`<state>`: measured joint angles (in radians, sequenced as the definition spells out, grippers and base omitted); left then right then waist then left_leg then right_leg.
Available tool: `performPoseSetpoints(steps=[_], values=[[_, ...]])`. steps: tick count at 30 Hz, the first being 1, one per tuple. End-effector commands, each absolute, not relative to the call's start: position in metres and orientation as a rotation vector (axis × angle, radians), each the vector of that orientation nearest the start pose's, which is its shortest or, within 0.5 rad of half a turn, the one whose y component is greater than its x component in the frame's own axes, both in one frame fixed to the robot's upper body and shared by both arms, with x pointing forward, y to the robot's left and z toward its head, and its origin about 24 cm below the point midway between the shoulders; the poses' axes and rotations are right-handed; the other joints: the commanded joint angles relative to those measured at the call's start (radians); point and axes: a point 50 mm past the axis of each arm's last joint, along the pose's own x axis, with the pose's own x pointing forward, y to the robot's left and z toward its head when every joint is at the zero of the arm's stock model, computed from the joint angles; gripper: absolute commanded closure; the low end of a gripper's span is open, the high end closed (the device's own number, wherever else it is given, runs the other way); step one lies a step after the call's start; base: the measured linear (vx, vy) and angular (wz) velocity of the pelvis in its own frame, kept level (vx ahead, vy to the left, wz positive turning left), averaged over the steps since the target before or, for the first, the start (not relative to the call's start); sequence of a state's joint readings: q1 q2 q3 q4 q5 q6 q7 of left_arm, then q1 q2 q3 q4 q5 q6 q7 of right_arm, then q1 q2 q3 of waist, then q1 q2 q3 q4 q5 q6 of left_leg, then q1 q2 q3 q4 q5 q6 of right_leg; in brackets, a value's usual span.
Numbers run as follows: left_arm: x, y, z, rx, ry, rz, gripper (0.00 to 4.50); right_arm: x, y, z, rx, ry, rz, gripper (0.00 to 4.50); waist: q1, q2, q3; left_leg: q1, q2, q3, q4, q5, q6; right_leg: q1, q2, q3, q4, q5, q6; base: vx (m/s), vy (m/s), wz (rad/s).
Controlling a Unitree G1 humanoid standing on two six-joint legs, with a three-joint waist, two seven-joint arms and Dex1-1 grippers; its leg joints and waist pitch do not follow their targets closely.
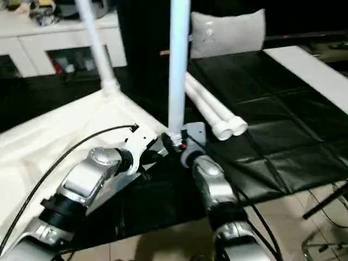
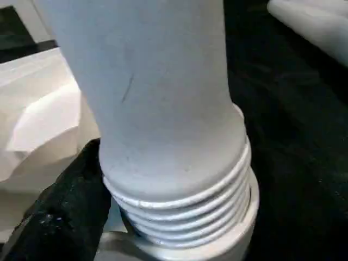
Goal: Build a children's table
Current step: Rotate leg to tighten
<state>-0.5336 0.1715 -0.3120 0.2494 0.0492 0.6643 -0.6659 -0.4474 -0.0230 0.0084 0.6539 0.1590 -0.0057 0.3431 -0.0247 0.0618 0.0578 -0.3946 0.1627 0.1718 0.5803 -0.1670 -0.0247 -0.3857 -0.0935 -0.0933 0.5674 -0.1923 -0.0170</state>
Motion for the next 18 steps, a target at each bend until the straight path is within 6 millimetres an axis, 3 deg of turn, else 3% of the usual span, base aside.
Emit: performPoseSetpoints(steps=[1,2,3,4,5,7,8,10,12,14,18], values=[[0.325,0.086,0.076,0.359,0.449,-0.867,4.50,0.304,-0.116,-0.001,0.112,0.279,0.473,0.03,0.011,0.004,-0.063,0.021,0.065,-0.027,-0.087,-0.406,0.028,0.025,-0.065,0.053,-0.071,-0.239,-0.172,0.058,-0.018,0.04],[0.326,0.088,0.075,0.360,0.454,-0.873,4.50,0.300,-0.118,0.000,0.116,0.272,0.491,0.03,0.017,0.000,-0.066,0.023,0.066,-0.023,-0.084,-0.374,0.039,0.026,-0.064,0.054,-0.068,-0.210,-0.184,0.058,-0.018,0.04],[0.326,0.090,0.075,0.361,0.457,-0.880,4.50,0.296,-0.121,0.002,0.113,0.256,0.523,0.03,0.017,0.005,-0.066,0.019,0.064,-0.024,-0.083,-0.358,0.045,0.030,-0.064,0.054,-0.066,-0.199,-0.192,0.058,-0.028,0.04],[0.327,0.092,0.074,0.363,0.458,-0.889,4.50,0.292,-0.123,0.004,0.099,0.241,0.560,0.03,0.024,0.001,-0.070,0.021,0.064,-0.020,-0.078,-0.323,0.056,0.033,-0.064,0.054,-0.066,-0.176,-0.193,0.057,-0.036,0.00],[0.326,0.095,0.074,0.376,0.463,-0.913,4.50,0.286,-0.128,0.006,0.066,0.229,0.620,0.03,0.029,-0.001,-0.074,0.012,0.062,-0.021,-0.074,-0.258,0.076,0.045,-0.065,0.054,-0.058,-0.109,-0.201,0.057,-0.036,0.00],[0.325,0.098,0.072,0.393,0.469,-0.947,4.50,0.280,-0.138,0.012,0.040,0.215,0.672,0.03,0.037,-0.001,-0.081,0.008,0.060,-0.017,-0.060,-0.150,0.122,0.052,-0.064,0.051,-0.044,0.024,-0.230,0.028,-0.020,-0.01],[0.325,0.099,0.071,0.397,0.472,-0.956,4.50,0.279,-0.141,0.014,0.043,0.211,0.678,0.03,0.039,0.001,-0.086,0.010,0.061,-0.018,-0.055,-0.120,0.132,0.052,-0.064,0.051,-0.036,0.062,-0.239,0.000,0.000,0.00],[0.324,0.102,0.069,0.421,0.483,-0.982,4.50,0.277,-0.148,0.020,0.025,0.194,0.709,0.03,0.039,0.000,-0.083,0.005,0.059,-0.016,-0.050,-0.082,0.162,0.048,-0.063,0.049,-0.031,0.099,-0.259,0.000,0.000,0.00],[0.323,0.104,0.067,0.438,0.488,-1.013,4.50,0.276,-0.155,0.026,-0.003,0.185,0.740,0.03,0.042,0.000,-0.078,0.009,0.061,-0.015,-0.053,-0.135,0.160,0.047,-0.060,0.046,-0.040,0.009,-0.252,0.000,0.000,0.00],[0.321,0.106,0.065,0.464,0.494,-1.067,4.50,0.277,-0.165,0.035,-0.046,0.180,0.776,0.03,0.042,0.002,-0.070,0.016,0.066,-0.016,-0.062,-0.217,0.122,0.042,-0.058,0.046,-0.054,-0.122,-0.240,0.000,0.000,0.00],[0.317,0.111,0.064,0.519,0.498,-1.162,4.50,0.278,-0.178,0.050,-0.124,0.171,0.852,0.03,0.049,0.003,-0.068,0.022,0.072,-0.018,-0.067,-0.272,0.079,0.039,-0.058,0.050,-0.057,-0.199,-0.214,0.000,0.000,0.00]])
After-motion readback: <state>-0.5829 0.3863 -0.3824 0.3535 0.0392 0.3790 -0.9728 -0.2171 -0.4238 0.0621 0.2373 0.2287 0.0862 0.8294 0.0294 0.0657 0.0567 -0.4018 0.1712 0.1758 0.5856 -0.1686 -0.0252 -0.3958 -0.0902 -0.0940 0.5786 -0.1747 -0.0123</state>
